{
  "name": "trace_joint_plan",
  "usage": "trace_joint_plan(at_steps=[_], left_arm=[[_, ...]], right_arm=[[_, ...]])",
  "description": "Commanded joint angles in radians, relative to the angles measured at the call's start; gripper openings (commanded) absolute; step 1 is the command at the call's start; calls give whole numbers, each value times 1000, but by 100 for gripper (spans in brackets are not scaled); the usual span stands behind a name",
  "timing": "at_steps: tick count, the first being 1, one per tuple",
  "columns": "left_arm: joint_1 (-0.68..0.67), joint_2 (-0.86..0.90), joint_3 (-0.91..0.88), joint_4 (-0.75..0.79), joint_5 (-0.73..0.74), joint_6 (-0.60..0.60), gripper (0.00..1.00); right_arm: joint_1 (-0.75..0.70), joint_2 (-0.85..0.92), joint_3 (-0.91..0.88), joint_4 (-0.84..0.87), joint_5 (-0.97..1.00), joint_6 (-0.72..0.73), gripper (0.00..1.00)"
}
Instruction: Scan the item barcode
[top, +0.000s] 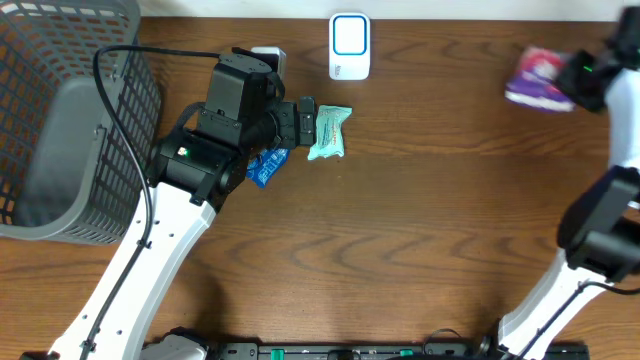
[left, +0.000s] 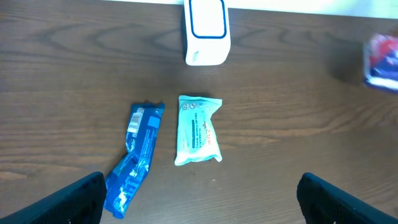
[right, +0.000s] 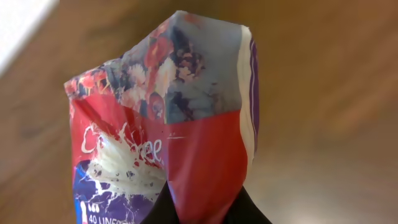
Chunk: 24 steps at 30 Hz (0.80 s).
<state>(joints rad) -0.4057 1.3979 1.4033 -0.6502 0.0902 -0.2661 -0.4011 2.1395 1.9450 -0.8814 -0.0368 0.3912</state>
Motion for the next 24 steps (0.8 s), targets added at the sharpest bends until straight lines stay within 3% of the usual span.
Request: trace_joint_plan(at_steps=[1, 4, 9, 12, 14, 15, 24], left_arm=[[3, 3, 19, -1, -13, -5, 98], [3, 3, 19, -1, -13, -5, 98], [3, 3, 19, -1, -13, -5, 98], [3, 3, 19, -1, -13, -5, 98], [3, 3, 19, -1, -13, -5, 98], [3, 3, 19, -1, -13, -5, 98], [3, 3, 19, -1, -13, -5, 98]], right_arm=[[-73, -34, 3, -18, 62, -96, 4], [-136, -34, 3, -21, 62, -163, 16], [-219, -34, 3, -26, 163, -187, 23], [-256, -31, 3, -26, 208, -187, 54], [-277, -27, 3, -29, 201, -187, 87], [-285, -26, 3, -33, 187, -187, 99], [-293, -24, 3, -61, -66, -217, 99]])
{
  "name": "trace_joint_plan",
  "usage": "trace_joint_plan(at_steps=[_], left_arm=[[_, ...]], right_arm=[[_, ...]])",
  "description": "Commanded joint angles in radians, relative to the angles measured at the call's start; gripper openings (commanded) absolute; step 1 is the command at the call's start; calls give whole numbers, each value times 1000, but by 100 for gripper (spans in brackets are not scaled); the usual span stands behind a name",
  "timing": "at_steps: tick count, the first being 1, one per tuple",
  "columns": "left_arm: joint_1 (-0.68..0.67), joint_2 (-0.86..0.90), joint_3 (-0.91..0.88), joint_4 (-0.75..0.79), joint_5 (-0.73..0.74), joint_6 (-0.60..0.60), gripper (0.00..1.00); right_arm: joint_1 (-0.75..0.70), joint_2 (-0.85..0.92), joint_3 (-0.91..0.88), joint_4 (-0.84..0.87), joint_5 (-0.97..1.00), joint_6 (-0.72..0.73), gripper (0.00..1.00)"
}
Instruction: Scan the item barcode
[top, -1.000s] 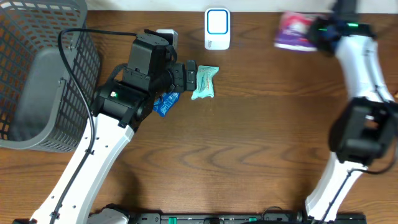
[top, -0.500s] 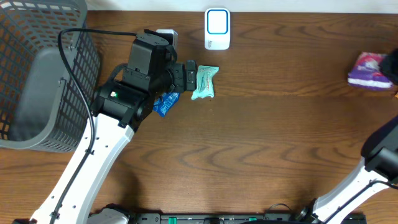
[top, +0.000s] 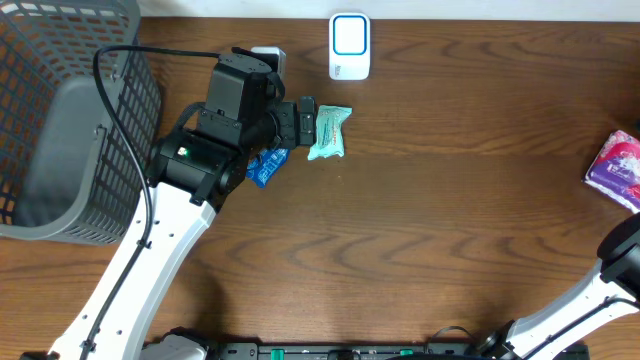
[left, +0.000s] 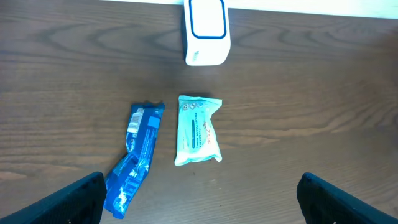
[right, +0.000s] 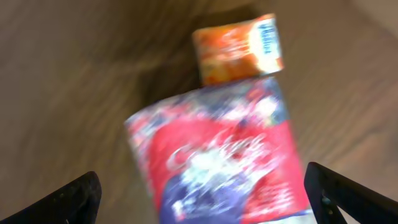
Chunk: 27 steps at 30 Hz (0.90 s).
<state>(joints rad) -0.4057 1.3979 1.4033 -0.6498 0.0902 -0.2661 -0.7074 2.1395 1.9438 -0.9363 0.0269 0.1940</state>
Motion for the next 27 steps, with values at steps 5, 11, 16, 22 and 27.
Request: trace_joint_plan(at_steps=[5, 11, 16, 22, 27], left_arm=[[3, 3, 19, -2, -13, -5, 98], [3, 3, 19, -2, -13, -5, 98], [3, 3, 19, -2, -13, -5, 98], [3, 3, 19, -2, -13, -5, 98], [3, 3, 19, -2, -13, -5, 98]], right_arm=[[55, -23, 4, -30, -330, -20, 99], [159, -23, 3, -116, -497, -43, 99], [306, -23, -34, -170, -636, -183, 99], [525, -23, -94, -115, -690, -188, 98], [711, -20, -133, 5, -689, -130, 86]])
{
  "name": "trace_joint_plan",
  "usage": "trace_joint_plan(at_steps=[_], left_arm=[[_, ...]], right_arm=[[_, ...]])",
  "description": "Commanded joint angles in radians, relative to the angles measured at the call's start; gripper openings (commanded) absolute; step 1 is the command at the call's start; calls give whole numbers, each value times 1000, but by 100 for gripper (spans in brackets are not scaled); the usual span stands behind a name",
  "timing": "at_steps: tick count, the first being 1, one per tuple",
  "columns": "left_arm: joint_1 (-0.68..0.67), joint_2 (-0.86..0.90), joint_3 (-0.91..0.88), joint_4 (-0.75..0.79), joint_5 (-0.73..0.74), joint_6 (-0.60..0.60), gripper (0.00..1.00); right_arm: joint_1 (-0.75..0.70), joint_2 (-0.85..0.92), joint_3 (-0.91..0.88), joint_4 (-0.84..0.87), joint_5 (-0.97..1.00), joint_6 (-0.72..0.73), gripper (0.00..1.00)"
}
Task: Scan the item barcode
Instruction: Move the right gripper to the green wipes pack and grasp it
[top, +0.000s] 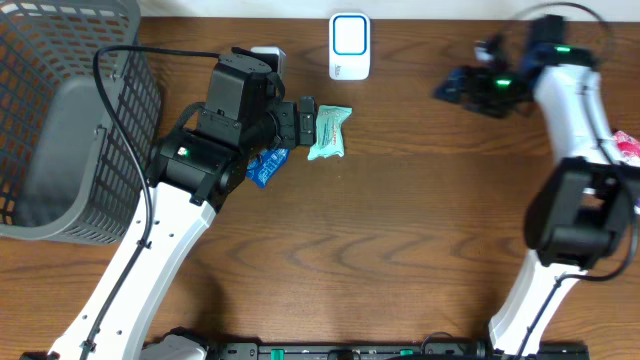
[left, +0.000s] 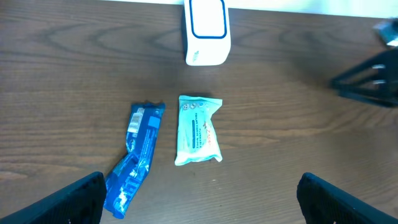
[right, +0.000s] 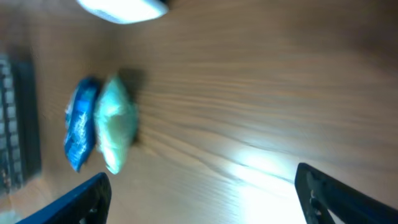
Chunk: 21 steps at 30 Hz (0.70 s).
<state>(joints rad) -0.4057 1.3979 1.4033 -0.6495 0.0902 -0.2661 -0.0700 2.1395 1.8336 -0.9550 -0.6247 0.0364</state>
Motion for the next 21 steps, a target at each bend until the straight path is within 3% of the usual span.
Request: trace_joint_plan(at_steps=[1, 9, 21], left_arm=[[3, 3, 19, -2, -13, -5, 98], [3, 3, 19, -2, -13, -5, 98], [3, 3, 19, -2, -13, -5, 98]], right_arm=[[105, -19, -30, 45, -32, 60, 84], [296, -17, -134, 220, 52, 280, 75], [399, -14, -346, 531, 51, 494, 65]])
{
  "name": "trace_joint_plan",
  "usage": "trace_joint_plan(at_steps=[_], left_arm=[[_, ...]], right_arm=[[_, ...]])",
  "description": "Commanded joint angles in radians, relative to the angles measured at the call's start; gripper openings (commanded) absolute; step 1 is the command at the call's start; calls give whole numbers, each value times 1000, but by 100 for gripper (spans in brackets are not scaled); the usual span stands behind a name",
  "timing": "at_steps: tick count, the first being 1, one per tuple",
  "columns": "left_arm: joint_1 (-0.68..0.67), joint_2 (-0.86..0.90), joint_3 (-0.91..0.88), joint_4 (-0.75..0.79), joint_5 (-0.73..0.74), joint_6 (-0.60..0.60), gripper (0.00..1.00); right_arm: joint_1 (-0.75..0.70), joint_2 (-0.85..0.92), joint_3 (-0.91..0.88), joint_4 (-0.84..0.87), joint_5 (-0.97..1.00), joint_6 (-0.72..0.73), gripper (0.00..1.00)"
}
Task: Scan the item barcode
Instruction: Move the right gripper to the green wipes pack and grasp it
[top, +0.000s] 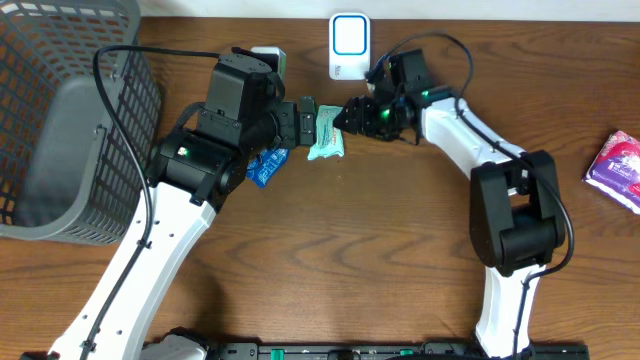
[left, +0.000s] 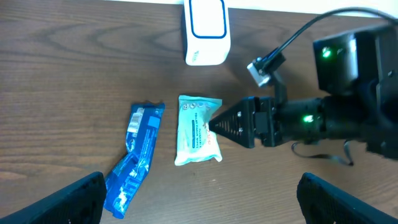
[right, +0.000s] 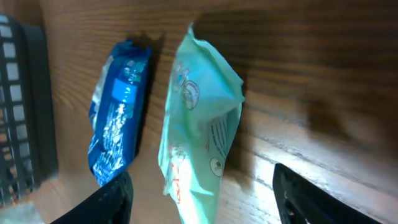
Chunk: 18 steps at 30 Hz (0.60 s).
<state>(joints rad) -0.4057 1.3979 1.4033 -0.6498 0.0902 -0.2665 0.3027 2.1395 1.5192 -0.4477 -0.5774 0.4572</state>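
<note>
A mint-green packet (top: 328, 133) lies flat below the white, blue-framed scanner (top: 349, 46). My right gripper (top: 346, 115) is at the packet's right edge. In the right wrist view it is open (right: 202, 180), with the green packet (right: 199, 140) lying between and ahead of the fingers. A blue packet (top: 265, 165) lies left of the green one. My left gripper (top: 307, 120) hovers open over the green packet's left side; its wrist view shows both packets (left: 198, 129) and the scanner (left: 207, 31).
A grey mesh basket (top: 70, 120) fills the left end of the table. A purple and red packet (top: 618, 170) lies at the right edge. The right arm (top: 470, 125) stretches from the right across the back middle.
My right gripper has moved left from beside the scanner's right to the green packet's right edge, still open. The left arm and both packets have not moved.
My right gripper held the purple and red packet at the back right. Then that packet lay at the table's right edge with the gripper open over it. Afterwards the empty gripper was right of the scanner, and now it is at the green packet.
</note>
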Motion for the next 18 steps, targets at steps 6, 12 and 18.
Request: trace_joint_plan(at_steps=[6, 12, 18], left_arm=[[3, 3, 19, -2, -13, -5, 98], [3, 3, 19, -2, -13, -5, 98], [3, 3, 19, -2, -13, -5, 98]], right_arm=[[49, -14, -63, 29, 4, 74, 49], [61, -12, -83, 53, 38, 73, 48], [63, -12, -119, 90, 71, 73, 43]])
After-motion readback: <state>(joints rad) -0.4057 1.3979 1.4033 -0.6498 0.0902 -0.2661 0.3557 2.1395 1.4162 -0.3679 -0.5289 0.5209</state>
